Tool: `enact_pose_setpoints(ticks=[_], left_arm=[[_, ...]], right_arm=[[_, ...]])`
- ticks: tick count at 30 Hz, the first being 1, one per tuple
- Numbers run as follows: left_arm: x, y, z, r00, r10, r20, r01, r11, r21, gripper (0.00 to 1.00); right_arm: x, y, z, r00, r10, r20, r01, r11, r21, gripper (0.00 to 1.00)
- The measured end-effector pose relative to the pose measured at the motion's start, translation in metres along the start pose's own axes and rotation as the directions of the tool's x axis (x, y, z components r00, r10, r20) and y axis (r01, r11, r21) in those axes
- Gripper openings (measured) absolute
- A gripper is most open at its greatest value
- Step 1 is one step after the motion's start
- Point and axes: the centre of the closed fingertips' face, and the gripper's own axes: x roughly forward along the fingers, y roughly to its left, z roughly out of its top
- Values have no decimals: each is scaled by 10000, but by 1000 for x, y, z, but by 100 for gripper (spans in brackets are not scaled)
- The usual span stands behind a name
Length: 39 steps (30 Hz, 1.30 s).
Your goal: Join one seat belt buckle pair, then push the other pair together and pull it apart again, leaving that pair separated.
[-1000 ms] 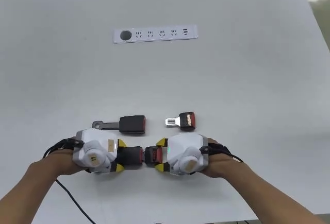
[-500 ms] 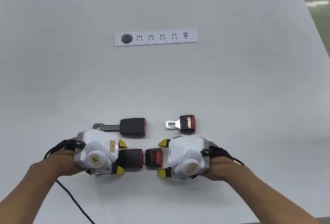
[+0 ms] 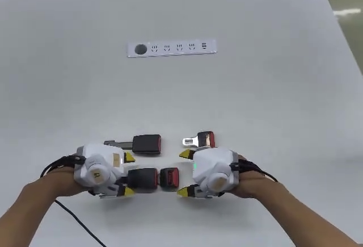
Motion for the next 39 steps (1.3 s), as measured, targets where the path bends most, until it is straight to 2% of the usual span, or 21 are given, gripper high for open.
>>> enact_pose_setpoints(ticks=[9,13,19,27,39], left_arm=[[-13,18,10,9993,349,167,-348,9994,-63,49],[-15,28,14,9986,485,223,-484,9988,-60,49],[-17,43,21,9975,630,328,-629,9980,-32,49],[-13,59,27,9975,651,280,-654,9978,75,48],[0,73,24,9988,491,-32,-490,9984,284,44]], right_arm=[[-12,-20,-7,9999,-134,-66,134,9999,-47,52],[-21,-29,-7,9997,-230,-31,230,9997,-48,52],[-25,-45,-16,9991,-425,-72,425,9991,-31,53],[-38,-62,-21,9978,-647,-161,645,9978,-128,51],[-39,-81,-41,9965,-659,-517,647,9976,-244,47]])
